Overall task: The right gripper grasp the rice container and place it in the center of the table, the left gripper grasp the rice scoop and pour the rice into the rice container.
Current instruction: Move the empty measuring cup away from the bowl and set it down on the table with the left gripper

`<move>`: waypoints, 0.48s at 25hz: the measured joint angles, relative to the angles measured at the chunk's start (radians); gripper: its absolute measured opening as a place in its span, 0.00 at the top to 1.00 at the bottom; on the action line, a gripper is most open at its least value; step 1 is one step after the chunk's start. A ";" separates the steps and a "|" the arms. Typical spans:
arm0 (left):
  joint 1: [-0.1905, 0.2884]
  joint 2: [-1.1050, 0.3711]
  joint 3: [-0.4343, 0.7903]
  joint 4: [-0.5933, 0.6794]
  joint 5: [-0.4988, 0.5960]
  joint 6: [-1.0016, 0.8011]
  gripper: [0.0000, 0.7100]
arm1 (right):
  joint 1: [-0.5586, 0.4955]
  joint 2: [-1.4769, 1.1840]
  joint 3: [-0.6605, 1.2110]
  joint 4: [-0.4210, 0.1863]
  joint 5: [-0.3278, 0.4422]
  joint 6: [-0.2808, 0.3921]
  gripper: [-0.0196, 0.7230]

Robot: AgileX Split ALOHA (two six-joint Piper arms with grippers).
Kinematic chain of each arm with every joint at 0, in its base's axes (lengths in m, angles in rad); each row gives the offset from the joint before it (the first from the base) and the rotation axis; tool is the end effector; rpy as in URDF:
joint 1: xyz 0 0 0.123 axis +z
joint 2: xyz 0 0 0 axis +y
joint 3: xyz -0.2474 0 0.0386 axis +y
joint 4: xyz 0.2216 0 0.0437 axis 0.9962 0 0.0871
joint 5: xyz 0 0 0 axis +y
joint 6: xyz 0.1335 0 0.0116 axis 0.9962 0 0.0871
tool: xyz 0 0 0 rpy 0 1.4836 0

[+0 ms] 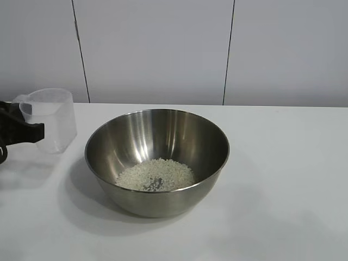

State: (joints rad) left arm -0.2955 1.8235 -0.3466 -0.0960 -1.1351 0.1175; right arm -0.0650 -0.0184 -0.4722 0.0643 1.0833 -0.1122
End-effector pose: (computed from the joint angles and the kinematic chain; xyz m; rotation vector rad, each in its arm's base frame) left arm 0.2833 -0.0741 0.1024 0.2777 1.8056 -0.0747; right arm 0.0443 0.0047 0.2352 -0.0525 2.0740 -0.0311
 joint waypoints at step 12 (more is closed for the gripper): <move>0.002 0.131 -0.065 -0.015 -0.002 0.027 0.99 | 0.000 0.000 0.000 0.000 0.000 0.000 0.35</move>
State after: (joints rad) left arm -0.2936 1.9544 -0.4113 -0.1111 -1.1373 0.1442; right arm -0.0650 -0.0184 -0.4722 0.0643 1.0832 -0.1122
